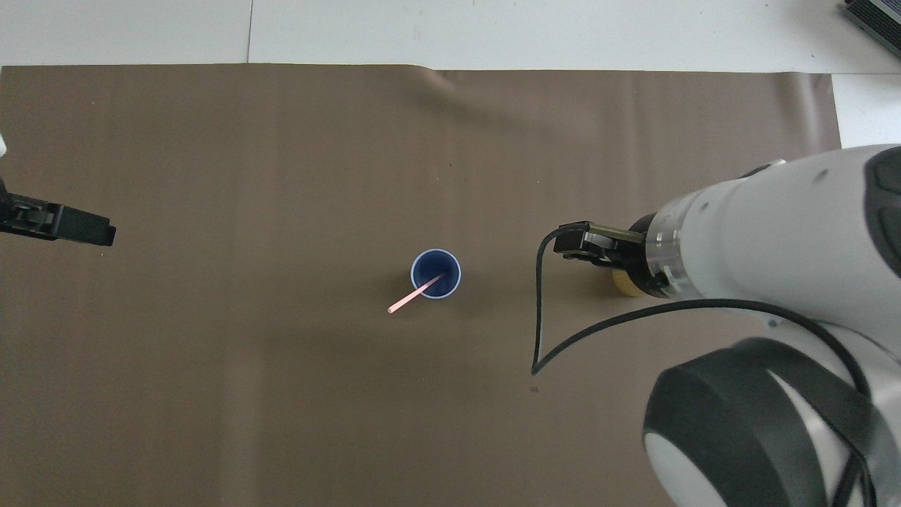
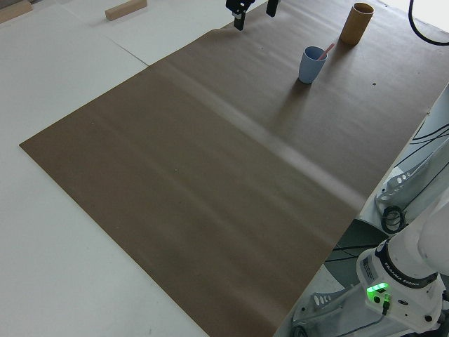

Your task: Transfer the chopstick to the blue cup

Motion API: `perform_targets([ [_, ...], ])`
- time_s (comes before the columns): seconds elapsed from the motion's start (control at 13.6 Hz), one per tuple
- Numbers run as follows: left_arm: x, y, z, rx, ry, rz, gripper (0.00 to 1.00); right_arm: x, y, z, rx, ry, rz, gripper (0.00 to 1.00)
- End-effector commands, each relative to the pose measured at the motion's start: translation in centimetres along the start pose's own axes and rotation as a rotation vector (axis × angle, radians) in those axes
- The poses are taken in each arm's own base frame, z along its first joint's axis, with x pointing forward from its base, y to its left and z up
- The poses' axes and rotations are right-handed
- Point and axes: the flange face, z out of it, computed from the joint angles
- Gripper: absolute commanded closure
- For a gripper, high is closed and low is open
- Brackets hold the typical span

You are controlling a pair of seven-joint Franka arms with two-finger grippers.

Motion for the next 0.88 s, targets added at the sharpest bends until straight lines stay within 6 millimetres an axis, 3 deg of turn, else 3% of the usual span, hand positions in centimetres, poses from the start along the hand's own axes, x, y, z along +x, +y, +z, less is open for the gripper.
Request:
perform_targets([
  [0.0,-0.7,-0.1,-0.1,-0.005,0.012,-0.003,0.0,1.7,4.2,-2.3,-0.033,-0.005,-0.054,0.0],
  [0.22,-0.7,-0.1,-0.1,-0.006,0.011,-0.003,0.0,4.4,10.7,-4.1,-0.043,-0.036,-0.067,0.0],
  [0.44,-0.8,-0.1,0.0,-0.006,0.008,-0.003,0.0,5.8,16.5,-4.2,-0.064,-0.078,-0.038,0.0],
  [0.81,-0.7,-0.9,-0.1,-0.004,0.02,-0.016,0.0,5.5,21.4,-5.8,-0.059,-0.1,-0.055,0.0],
])
